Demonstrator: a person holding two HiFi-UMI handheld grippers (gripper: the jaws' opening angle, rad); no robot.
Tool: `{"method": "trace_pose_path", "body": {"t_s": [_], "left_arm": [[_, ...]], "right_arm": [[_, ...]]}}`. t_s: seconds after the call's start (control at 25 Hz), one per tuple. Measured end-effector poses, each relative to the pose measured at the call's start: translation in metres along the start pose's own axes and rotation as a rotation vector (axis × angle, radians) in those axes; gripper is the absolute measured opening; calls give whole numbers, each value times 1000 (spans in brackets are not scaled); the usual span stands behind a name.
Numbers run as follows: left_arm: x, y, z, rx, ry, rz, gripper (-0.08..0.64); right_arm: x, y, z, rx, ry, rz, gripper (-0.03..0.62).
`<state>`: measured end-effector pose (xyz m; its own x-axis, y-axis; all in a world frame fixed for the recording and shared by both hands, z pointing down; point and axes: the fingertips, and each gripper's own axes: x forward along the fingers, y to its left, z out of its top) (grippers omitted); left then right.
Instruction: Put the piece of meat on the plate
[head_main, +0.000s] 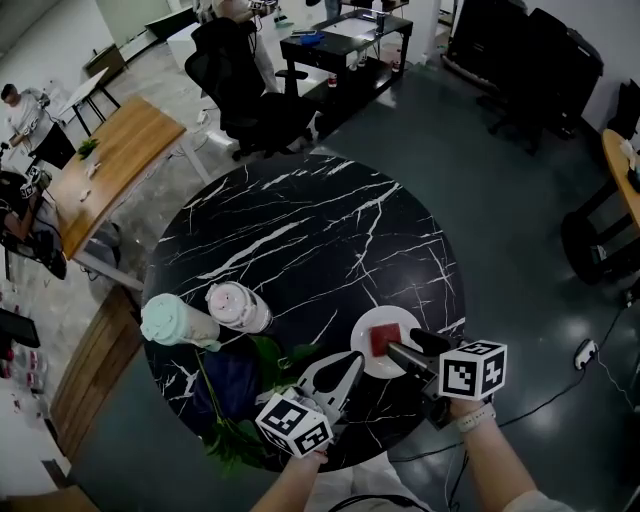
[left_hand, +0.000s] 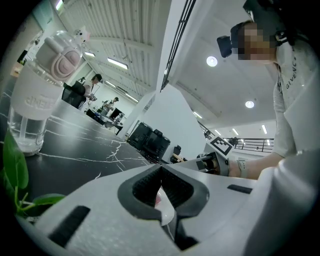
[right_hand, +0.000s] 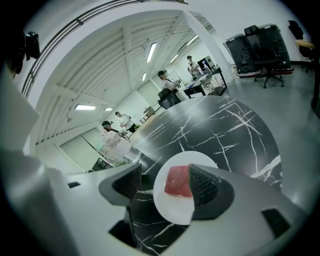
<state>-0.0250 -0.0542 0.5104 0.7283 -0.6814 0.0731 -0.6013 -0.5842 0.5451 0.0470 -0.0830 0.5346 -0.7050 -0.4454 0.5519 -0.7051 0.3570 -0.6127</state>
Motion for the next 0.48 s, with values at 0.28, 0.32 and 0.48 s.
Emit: {"method": "trace_pose_path", "body": {"t_s": [0.28, 0.32, 0.48], "left_arm": [[-7, -20, 40, 32, -39, -17, 9], [-9, -24, 46, 38, -44, -21, 9], [-17, -40, 69, 69, -60, -40, 9]], "right_arm": [[-37, 61, 27, -135, -100, 118, 268], [-42, 72, 32, -149, -112, 140, 268], [-62, 104, 44, -235, -160, 156, 186]]}}
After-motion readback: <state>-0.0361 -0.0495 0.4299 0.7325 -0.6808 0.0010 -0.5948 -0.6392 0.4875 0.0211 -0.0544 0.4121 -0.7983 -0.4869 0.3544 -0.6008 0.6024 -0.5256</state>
